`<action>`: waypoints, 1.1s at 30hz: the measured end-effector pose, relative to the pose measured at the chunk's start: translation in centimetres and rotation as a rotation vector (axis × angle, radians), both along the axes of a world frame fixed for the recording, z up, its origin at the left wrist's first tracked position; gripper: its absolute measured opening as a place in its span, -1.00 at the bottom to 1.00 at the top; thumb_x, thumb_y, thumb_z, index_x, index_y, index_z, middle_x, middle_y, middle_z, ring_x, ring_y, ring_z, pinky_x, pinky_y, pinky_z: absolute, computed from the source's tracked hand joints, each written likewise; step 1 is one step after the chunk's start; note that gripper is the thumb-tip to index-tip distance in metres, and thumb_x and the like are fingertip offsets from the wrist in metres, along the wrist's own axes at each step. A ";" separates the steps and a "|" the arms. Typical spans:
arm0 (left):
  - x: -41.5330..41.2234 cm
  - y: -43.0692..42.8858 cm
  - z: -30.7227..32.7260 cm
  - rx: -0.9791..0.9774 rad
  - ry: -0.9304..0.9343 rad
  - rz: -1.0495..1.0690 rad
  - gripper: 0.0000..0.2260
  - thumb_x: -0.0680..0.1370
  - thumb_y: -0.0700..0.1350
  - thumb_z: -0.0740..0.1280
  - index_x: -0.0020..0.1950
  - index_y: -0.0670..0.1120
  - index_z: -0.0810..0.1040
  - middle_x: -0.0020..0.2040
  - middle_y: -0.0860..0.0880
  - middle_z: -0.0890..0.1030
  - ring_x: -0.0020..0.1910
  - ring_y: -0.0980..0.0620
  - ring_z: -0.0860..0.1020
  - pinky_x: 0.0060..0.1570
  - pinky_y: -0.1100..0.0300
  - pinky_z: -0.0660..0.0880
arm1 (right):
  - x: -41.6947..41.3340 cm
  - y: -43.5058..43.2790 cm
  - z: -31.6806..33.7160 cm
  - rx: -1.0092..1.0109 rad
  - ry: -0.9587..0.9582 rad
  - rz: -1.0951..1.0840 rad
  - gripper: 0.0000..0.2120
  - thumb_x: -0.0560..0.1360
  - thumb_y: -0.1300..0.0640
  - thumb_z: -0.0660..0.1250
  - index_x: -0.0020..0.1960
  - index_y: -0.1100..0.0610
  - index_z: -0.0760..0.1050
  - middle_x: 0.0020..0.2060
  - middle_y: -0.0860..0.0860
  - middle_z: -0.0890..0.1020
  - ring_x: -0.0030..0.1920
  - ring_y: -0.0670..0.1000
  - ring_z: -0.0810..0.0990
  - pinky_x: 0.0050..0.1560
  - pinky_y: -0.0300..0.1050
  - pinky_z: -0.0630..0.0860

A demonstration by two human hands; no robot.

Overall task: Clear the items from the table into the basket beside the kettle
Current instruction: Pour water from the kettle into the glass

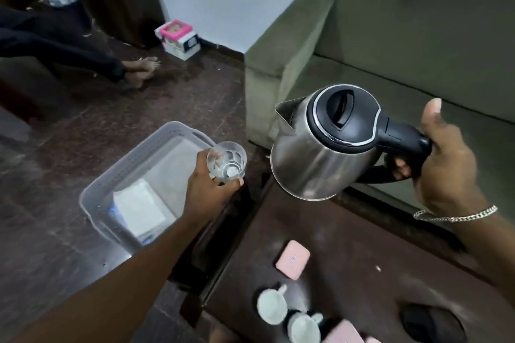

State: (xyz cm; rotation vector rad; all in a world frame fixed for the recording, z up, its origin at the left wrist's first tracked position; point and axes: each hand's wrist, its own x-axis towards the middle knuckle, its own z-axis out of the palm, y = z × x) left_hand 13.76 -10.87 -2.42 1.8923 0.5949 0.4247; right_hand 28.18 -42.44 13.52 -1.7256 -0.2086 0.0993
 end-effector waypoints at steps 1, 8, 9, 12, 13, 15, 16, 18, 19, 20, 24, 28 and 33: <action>0.2 -1.7 0.1 -0.008 -0.002 -0.032 -0.34 0.29 0.02 0.64 0.26 0.25 0.37 0.05 0.43 0.60 -0.04 0.39 0.63 -0.15 0.56 0.46 | -0.1 -2.2 0.4 -0.020 -0.007 -0.017 -0.12 0.52 -0.49 0.15 -0.49 0.32 0.42 -0.65 0.17 0.37 -0.60 0.17 0.32 -0.47 -0.11 0.34; 1.0 -15.9 -1.1 -0.064 0.024 -0.284 -0.30 0.23 -0.09 0.65 0.28 0.18 0.44 0.07 0.20 0.67 0.03 0.22 0.67 0.00 0.30 0.62 | -2.7 -18.2 2.9 -0.214 -0.033 -0.143 -0.15 0.52 -0.50 0.11 -0.49 0.25 0.48 -0.67 0.14 0.42 -0.66 0.10 0.37 -0.54 -0.22 0.40; 0.9 -18.0 -1.4 -0.063 0.032 -0.318 -0.29 0.23 -0.10 0.66 0.28 0.18 0.43 0.06 0.20 0.68 0.02 0.21 0.67 0.00 0.25 0.64 | -3.4 -20.1 3.2 -0.265 -0.045 -0.151 -0.15 0.52 -0.50 0.09 -0.49 0.24 0.48 -0.67 0.13 0.43 -0.67 0.07 0.37 -0.57 -0.30 0.37; 0.1 -23.7 -2.5 -0.073 0.051 -0.395 -0.31 0.23 -0.12 0.66 0.23 0.19 0.42 0.03 0.20 0.67 -0.02 0.19 0.67 -0.02 0.16 0.65 | -4.7 -25.0 3.4 -0.424 -0.086 -0.156 -0.12 0.53 -0.51 0.03 -0.45 0.28 0.48 -0.68 0.16 0.44 -0.69 0.03 0.38 -0.60 -0.35 0.30; -0.2 -25.4 -2.9 -0.069 0.053 -0.420 -0.31 0.23 -0.12 0.66 0.22 0.20 0.41 0.03 0.21 0.67 -0.02 0.19 0.67 -0.01 0.16 0.65 | -5.1 -26.5 3.4 -0.472 -0.091 -0.145 -0.11 0.53 -0.51 0.02 -0.45 0.28 0.48 -0.67 0.20 0.44 -0.68 0.03 0.39 -0.59 -0.32 0.30; -1.0 -28.5 -3.7 -0.062 0.065 -0.465 -0.31 0.24 -0.12 0.64 0.24 0.19 0.38 0.04 0.17 0.66 0.00 0.16 0.66 0.02 0.12 0.64 | -5.7 -28.9 3.2 -0.533 -0.087 -0.116 -0.14 0.56 -0.47 0.03 -0.47 0.26 0.49 -0.68 0.19 0.44 -0.68 0.03 0.38 -0.58 -0.28 0.30; -1.3 -29.6 -4.0 -0.069 0.079 -0.482 -0.30 0.25 -0.13 0.63 0.26 0.18 0.37 0.04 0.13 0.66 0.01 0.13 0.66 0.05 0.05 0.64 | -5.8 -29.7 2.9 -0.558 -0.088 -0.104 -0.16 0.59 -0.42 0.06 -0.50 0.26 0.48 -0.69 0.15 0.43 -0.68 0.02 0.37 -0.59 -0.28 0.28; -1.9 -31.8 -4.9 -0.089 0.114 -0.514 -0.30 0.26 -0.15 0.60 0.29 0.16 0.36 0.07 0.07 0.66 0.06 0.03 0.67 0.07 -0.07 0.63 | -6.0 -31.4 2.4 -0.614 -0.091 -0.081 -0.19 0.64 -0.30 0.11 -0.55 0.28 0.40 -0.71 0.10 0.41 -0.68 -0.02 0.34 -0.58 -0.26 0.28; -2.0 -32.6 -5.4 -0.094 0.128 -0.527 -0.30 0.26 -0.16 0.59 0.30 0.16 0.36 0.09 0.06 0.66 0.08 0.00 0.66 0.09 -0.11 0.63 | -6.0 -31.9 2.1 -0.643 -0.092 -0.056 -0.21 0.65 -0.27 0.13 -0.55 0.29 0.38 -0.71 0.09 0.40 -0.67 -0.03 0.33 -0.56 -0.21 0.28; -2.2 -33.3 -5.8 -0.096 0.140 -0.540 -0.30 0.27 -0.17 0.57 0.30 0.16 0.35 0.10 0.04 0.66 0.09 -0.02 0.66 0.10 -0.13 0.62 | -6.0 -32.4 1.8 -0.672 -0.091 -0.029 -0.23 0.65 -0.24 0.15 -0.54 0.28 0.36 -0.70 0.08 0.38 -0.65 -0.03 0.32 -0.54 -0.16 0.26; -2.8 -35.3 -7.9 -0.078 0.196 -0.587 -0.29 0.28 -0.20 0.55 0.33 0.12 0.34 0.14 0.02 0.64 0.12 -0.02 0.64 0.16 -0.12 0.59 | -5.8 -32.7 0.4 -0.823 -0.143 0.058 -0.31 0.65 -0.14 0.23 -0.55 0.21 0.25 -0.66 -0.03 0.26 -0.59 -0.07 0.22 -0.54 -0.14 0.21; -3.0 -36.1 -9.3 -0.030 0.231 -0.617 -0.29 0.29 -0.21 0.53 0.37 0.10 0.33 0.17 0.04 0.61 0.12 0.00 0.62 0.16 -0.02 0.57 | -5.8 -31.6 -0.6 -1.040 -0.246 0.175 -0.36 0.61 -0.16 0.18 -0.50 0.21 0.17 -0.58 0.06 0.18 -0.52 0.11 0.22 -0.39 0.17 0.28; -3.3 -36.2 -10.8 -0.010 0.259 -0.627 -0.32 0.32 -0.23 0.54 0.35 0.09 0.35 0.16 0.07 0.61 0.11 0.06 0.61 0.14 0.09 0.56 | -6.1 -29.8 -2.3 -1.230 -0.287 0.274 -0.40 0.67 -0.09 0.16 -0.50 0.13 0.22 -0.60 0.10 0.30 -0.48 0.23 0.35 -0.37 0.14 0.41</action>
